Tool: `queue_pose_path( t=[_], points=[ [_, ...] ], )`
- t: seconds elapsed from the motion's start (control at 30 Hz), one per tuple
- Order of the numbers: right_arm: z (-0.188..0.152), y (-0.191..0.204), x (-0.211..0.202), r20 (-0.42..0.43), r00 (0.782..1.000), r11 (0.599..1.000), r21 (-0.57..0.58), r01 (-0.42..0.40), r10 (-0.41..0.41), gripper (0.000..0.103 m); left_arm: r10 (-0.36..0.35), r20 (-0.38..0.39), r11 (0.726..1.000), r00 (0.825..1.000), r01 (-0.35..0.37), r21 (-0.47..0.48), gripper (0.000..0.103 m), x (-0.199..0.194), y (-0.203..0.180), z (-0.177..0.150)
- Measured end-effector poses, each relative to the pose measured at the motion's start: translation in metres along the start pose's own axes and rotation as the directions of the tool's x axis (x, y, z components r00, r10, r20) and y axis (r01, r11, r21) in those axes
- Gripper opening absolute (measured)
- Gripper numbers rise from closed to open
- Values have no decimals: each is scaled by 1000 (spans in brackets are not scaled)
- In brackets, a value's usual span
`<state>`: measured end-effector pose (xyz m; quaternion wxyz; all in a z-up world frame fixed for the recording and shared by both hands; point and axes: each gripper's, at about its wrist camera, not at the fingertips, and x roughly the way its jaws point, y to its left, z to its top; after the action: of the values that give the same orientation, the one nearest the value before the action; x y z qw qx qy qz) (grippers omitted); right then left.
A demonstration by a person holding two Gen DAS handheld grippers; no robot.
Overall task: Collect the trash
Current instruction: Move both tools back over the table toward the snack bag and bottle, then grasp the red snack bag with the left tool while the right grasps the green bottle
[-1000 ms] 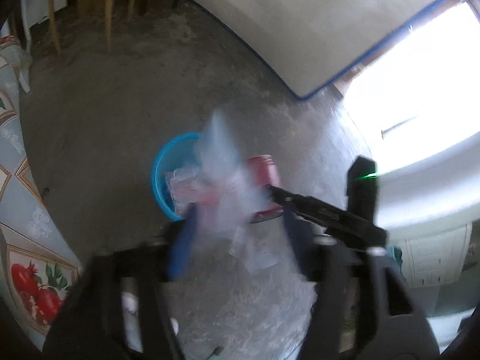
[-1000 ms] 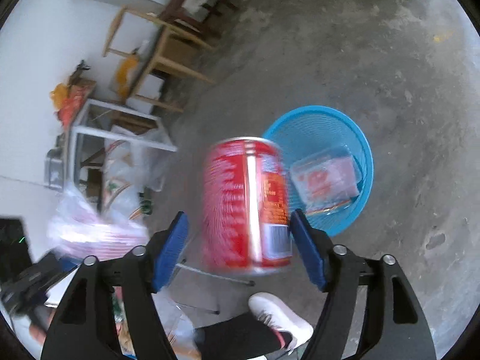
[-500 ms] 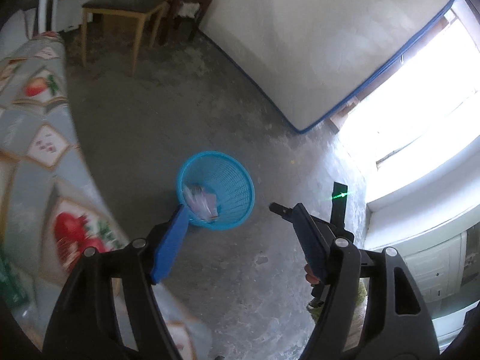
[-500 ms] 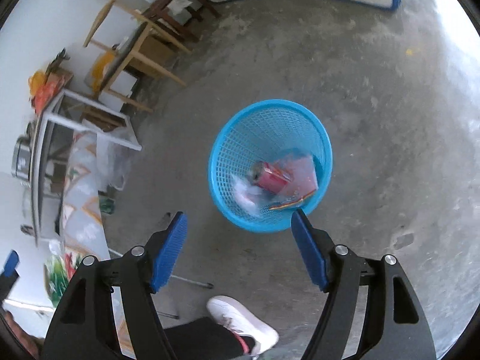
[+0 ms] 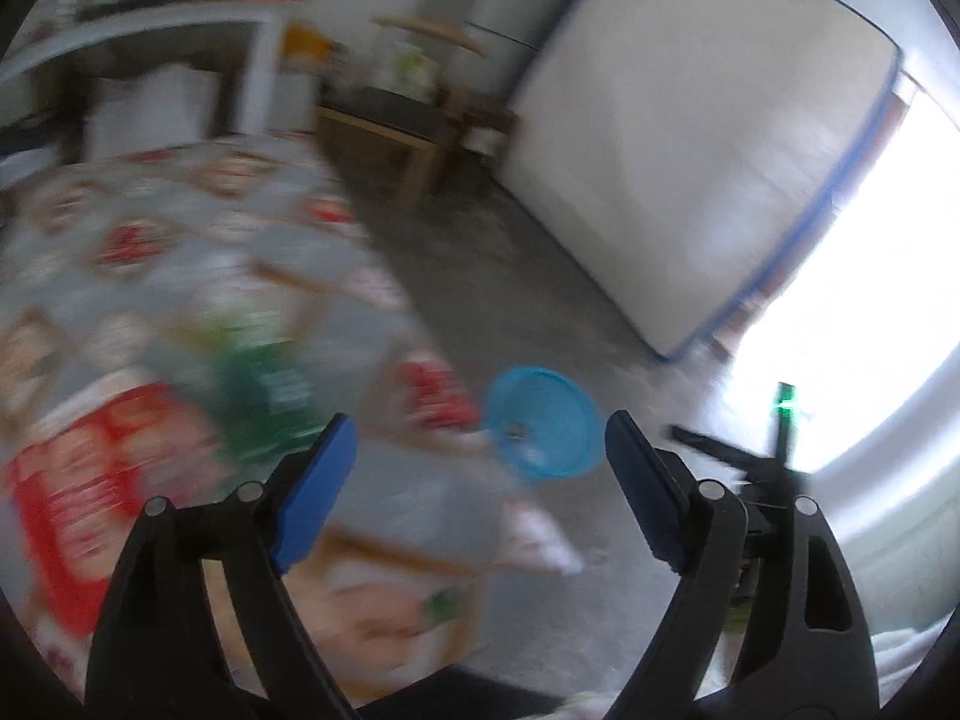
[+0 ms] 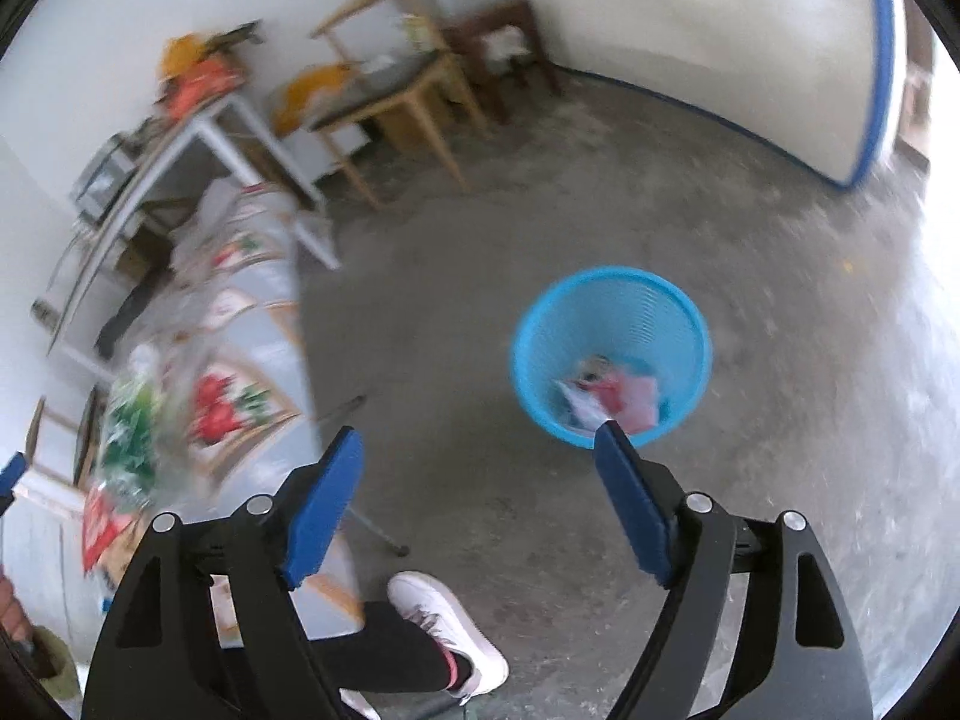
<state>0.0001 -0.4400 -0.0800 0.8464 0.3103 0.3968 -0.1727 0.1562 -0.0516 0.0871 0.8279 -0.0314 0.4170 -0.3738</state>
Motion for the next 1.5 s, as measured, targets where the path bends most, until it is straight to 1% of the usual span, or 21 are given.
queue_pose_path(
  t=[0.07, 0.13, 0.2, 0.3, 0.4, 0.43, 0.5, 0.57, 0.77, 0.83, 0.97, 1.03, 1.13, 1.17, 1.2, 1.27, 1.3, 1.4, 1.43, 1.5],
  points=[
    [-2, 22, -4, -15, 999, 999, -31, -43, 42, 78, 54, 31, 997, 998, -52, -56, 83, -29, 28, -16],
    [-3, 45, -5, -35, 996, 994, -66, -85, 83, 78, 95, 52, 990, 994, -88, -111, 83, -53, 52, -32],
    [-4, 71, -2, -57, 991, 986, -109, -123, 118, 78, 157, 80, 976, 984, -142, -167, 84, -78, 76, -49],
    [-6, 120, -5, -81, 982, 963, -198, -183, 170, 78, 226, 93, 954, 970, -201, -221, 84, -97, 97, -74],
    [-9, 167, -4, -116, 966, 930, -264, -254, 231, 78, 257, 79, 934, 963, -226, -276, 84, -108, 122, -99],
    [-11, 183, -1, -133, 959, 919, -281, -277, 249, 79, 266, 71, 928, 961, -236, -287, 84, -113, 124, -107],
    [-15, 209, 5, -167, 949, 899, -311, -309, 268, 79, 284, 62, 920, 957, -253, -300, 84, -111, 130, -119],
    [-21, 235, 12, -194, 944, 884, -338, -322, 269, 79, 289, 57, 914, 956, -257, -315, 84, -111, 135, -130],
    [-34, 296, 39, -262, 933, 854, -398, -336, 245, 79, 272, 30, 897, 962, -242, -369, 84, -93, 150, -151],
    [-33, 312, 49, -273, 933, 854, -402, -331, 233, 79, 251, 22, 892, 968, -222, -395, 84, -86, 159, -154],
    [-26, 338, 78, -278, 943, 874, -395, -283, 180, 79, 219, 24, 871, 975, -184, -455, 84, -73, 174, -152],
    [-22, 346, 90, -285, 945, 887, -377, -266, 162, 79, 224, 31, 863, 974, -184, -470, 84, -71, 180, -146],
    [-15, 352, 105, -297, 941, 899, -348, -267, 164, 79, 245, 61, 849, 968, -184, -495, 83, -74, 193, -136],
    [-13, 354, 110, -306, 937, 901, -339, -271, 167, 79, 248, 71, 841, 966, -179, -510, 82, -74, 199, -133],
    [-10, 355, 115, -315, 934, 903, -332, -274, 167, 79, 245, 80, 835, 966, -168, -524, 79, -74, 205, -130],
    [-8, 357, 125, -333, 929, 907, -320, -272, 161, 79, 221, 80, 819, 972, -140, -557, 73, -70, 221, -125],
    [-8, 359, 130, -344, 926, 907, -321, -275, 159, 79, 178, 82, 810, 981, -99, -578, 69, -65, 230, -124],
    [-11, 364, 141, -375, 915, 904, -325, -278, 146, 79, 105, 83, 780, 991, -30, -625, 57, -57, 243, -123],
    [-12, 365, 143, -383, 912, 901, -330, -282, 145, 79, 76, 99, 775, 992, 4, -632, 54, -56, 244, -123],
    [-16, 369, 145, -394, 909, 893, -350, -282, 133, 79, 51, 127, 777, 991, 41, -629, 51, -58, 242, -123]
  ],
)
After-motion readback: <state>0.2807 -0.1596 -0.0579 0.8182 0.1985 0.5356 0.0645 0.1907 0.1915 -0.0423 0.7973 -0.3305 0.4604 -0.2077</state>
